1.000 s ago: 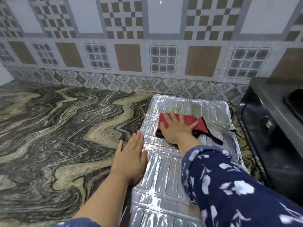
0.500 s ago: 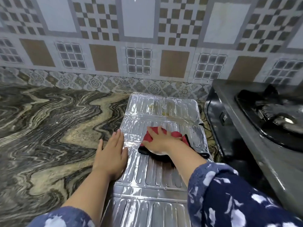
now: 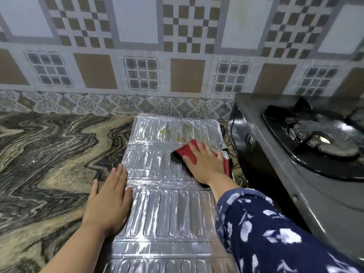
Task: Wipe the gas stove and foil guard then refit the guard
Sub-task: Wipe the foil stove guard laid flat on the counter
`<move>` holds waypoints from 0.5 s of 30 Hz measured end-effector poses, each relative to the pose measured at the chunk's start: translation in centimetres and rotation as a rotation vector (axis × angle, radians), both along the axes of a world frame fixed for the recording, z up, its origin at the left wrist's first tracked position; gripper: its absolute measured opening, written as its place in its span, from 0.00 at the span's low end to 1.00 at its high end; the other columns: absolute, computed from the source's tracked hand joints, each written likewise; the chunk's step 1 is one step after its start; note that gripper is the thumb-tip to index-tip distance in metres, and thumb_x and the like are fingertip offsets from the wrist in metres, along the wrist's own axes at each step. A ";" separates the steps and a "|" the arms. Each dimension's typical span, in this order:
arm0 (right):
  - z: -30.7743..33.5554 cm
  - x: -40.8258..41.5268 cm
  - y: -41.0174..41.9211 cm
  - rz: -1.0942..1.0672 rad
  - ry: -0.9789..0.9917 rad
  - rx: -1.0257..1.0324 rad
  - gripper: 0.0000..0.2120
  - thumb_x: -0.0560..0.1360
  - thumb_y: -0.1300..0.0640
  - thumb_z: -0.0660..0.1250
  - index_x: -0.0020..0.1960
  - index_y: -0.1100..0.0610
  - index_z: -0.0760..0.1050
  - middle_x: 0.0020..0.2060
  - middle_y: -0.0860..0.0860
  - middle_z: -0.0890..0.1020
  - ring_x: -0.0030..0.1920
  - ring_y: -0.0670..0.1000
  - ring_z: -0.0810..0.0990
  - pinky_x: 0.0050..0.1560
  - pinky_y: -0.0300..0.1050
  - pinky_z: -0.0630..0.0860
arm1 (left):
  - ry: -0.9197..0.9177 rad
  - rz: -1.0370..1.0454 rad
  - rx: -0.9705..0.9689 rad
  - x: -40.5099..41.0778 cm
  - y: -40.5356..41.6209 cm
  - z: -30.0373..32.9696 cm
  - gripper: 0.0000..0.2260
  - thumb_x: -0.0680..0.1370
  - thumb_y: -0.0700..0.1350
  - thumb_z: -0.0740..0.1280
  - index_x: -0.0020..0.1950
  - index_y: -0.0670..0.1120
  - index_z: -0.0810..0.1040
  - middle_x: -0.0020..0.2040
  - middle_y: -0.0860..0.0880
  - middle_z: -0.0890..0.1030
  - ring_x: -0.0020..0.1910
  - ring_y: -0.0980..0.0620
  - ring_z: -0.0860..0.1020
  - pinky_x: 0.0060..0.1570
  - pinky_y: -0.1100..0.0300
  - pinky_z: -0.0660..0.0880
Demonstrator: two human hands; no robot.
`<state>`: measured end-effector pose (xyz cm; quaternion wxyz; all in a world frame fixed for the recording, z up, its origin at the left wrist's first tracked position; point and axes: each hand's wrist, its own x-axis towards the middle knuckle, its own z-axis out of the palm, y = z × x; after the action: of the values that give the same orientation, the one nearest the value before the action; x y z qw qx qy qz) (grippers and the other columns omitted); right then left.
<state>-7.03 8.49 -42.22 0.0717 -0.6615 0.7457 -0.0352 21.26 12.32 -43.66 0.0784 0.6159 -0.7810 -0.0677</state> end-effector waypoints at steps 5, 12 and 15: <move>-0.1 -0.1 -1.3 -0.310 0.033 -0.016 0.32 0.78 0.38 0.40 0.78 0.51 0.44 0.78 0.53 0.45 0.77 0.55 0.41 0.73 0.64 0.36 | 0.007 -0.005 -0.003 -0.3 -0.1 0.2 0.32 0.75 0.60 0.37 0.78 0.51 0.41 0.77 0.58 0.39 0.73 0.63 0.39 0.74 0.48 0.40; 0.5 7.8 1.5 -0.407 -0.047 0.061 0.35 0.78 0.40 0.44 0.77 0.58 0.38 0.76 0.62 0.40 0.76 0.64 0.38 0.71 0.65 0.34 | 0.007 0.002 -0.005 -0.4 -0.2 0.1 0.30 0.77 0.58 0.38 0.78 0.49 0.43 0.77 0.56 0.41 0.74 0.62 0.39 0.74 0.47 0.41; 1.7 8.2 1.5 -0.340 -0.051 0.198 0.35 0.78 0.41 0.46 0.77 0.55 0.35 0.76 0.62 0.37 0.75 0.66 0.37 0.71 0.67 0.34 | 0.004 0.003 0.004 -0.6 0.0 0.5 0.32 0.75 0.58 0.37 0.78 0.49 0.44 0.78 0.55 0.42 0.76 0.59 0.42 0.74 0.46 0.42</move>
<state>1.19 9.95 -40.53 0.1483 -0.5146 0.8444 0.0097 20.63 12.27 -43.15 0.0787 0.6170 -0.7798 -0.0704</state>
